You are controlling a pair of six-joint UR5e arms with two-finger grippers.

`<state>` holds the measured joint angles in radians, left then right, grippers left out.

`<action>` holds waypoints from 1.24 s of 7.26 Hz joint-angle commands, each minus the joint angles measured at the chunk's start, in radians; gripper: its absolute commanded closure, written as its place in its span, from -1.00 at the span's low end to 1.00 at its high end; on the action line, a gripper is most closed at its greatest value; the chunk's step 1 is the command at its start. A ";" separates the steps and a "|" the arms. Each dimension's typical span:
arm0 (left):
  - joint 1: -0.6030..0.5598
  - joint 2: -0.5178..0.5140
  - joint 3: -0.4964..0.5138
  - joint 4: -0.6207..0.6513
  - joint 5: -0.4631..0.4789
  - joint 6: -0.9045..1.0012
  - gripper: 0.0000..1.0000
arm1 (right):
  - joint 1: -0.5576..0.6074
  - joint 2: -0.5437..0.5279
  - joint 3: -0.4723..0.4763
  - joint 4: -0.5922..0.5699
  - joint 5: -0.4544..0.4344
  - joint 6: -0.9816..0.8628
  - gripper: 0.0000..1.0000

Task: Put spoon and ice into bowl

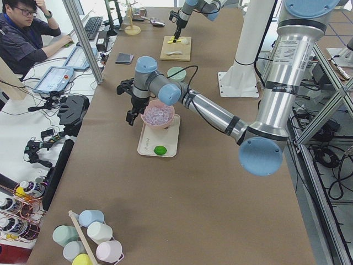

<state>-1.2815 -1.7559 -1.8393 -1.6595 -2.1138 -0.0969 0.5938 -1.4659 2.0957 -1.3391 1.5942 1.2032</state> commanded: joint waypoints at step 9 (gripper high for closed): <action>-0.246 0.102 0.222 0.052 -0.146 0.378 -0.96 | -0.095 -0.013 -0.213 0.192 -0.122 -0.025 -0.43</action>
<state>-1.5278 -1.6537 -1.6169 -1.6076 -2.2595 0.2846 0.5091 -1.4781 1.9072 -1.1636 1.4878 1.1688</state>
